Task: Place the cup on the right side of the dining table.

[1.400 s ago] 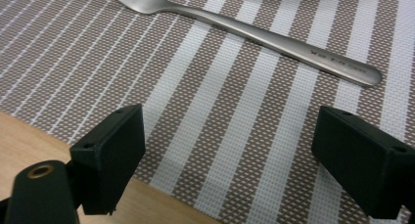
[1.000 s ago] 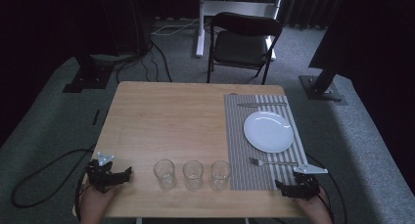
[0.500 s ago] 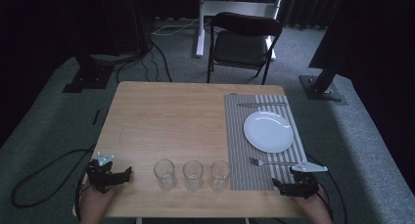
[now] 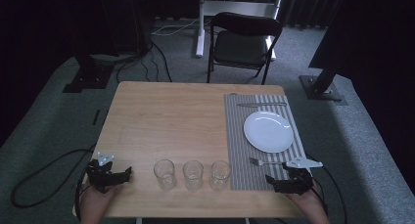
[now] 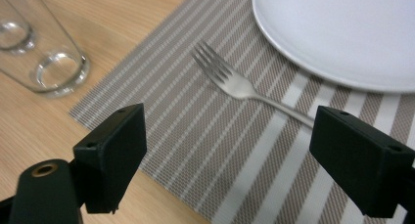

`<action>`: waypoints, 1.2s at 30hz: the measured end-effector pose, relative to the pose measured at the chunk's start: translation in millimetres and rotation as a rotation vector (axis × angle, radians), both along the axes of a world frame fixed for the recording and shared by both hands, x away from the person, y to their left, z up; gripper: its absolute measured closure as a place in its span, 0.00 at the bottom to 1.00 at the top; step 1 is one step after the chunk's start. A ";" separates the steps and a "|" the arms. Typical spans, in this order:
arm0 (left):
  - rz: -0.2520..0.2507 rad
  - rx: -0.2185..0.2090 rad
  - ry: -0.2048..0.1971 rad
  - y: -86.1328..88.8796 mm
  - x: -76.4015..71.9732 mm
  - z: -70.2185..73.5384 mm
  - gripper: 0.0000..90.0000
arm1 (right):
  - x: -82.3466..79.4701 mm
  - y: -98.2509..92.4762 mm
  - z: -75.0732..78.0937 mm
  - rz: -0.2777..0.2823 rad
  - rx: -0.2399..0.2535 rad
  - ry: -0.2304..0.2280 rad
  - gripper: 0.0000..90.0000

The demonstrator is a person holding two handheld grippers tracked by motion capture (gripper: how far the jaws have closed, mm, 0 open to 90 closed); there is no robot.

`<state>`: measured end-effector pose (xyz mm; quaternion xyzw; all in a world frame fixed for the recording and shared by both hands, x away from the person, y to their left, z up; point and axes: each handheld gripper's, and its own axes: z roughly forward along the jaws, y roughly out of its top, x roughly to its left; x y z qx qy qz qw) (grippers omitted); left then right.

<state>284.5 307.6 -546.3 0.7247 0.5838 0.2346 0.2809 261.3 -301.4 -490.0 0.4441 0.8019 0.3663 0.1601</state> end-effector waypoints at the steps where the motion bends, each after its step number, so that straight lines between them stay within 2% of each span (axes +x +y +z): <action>1: 0.000 0.000 0.000 0.0 0.0 0.0 0.00 | 0.3 2.1 2.0 0.005 0.003 0.000 0.16; 6: 0.000 0.000 0.000 0.0 0.0 0.0 0.00 | 0.8 14.6 9.9 0.032 0.019 -0.014 0.16; 13: 0.000 0.000 0.000 0.0 0.0 0.0 0.00 | 2.9 33.5 20.2 0.100 0.022 -0.024 0.16; 27: 0.000 0.000 0.000 0.0 0.0 0.0 0.00 | 9.4 65.4 48.3 0.204 0.103 -0.082 0.16; 32: 0.000 0.000 0.000 0.0 0.0 0.0 0.00 | 12.0 77.1 56.4 0.244 0.142 -0.080 0.18; 36: 0.000 0.000 0.000 0.0 0.0 0.0 0.00 | 14.5 87.8 59.3 0.274 0.140 -0.084 0.18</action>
